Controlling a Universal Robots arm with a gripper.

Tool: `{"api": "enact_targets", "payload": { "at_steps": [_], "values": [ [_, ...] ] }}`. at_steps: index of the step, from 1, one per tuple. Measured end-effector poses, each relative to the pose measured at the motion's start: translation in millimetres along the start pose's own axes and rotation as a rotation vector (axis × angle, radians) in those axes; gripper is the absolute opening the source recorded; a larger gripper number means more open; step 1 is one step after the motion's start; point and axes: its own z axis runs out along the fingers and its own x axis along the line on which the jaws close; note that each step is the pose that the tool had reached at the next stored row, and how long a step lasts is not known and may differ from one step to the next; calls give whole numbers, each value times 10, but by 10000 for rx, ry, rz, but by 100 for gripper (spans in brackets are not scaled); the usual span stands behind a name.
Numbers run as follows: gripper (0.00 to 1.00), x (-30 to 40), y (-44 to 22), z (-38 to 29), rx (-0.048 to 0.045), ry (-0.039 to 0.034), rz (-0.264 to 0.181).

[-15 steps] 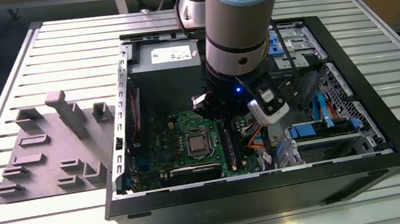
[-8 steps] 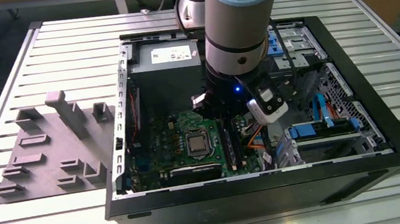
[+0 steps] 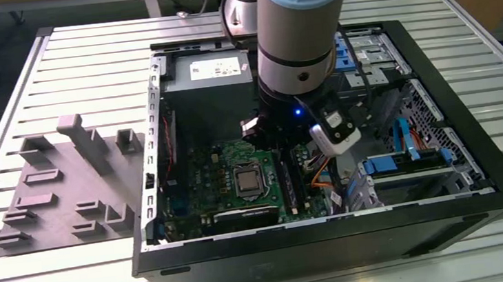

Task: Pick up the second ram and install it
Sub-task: 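Insert the second ram into the second slot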

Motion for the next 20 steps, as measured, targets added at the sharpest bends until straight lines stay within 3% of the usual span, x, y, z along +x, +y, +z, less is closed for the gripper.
{"api": "enact_targets", "payload": {
  "at_steps": [20],
  "values": [
    [12,1,25,42,0,0,12]
  ]
}}
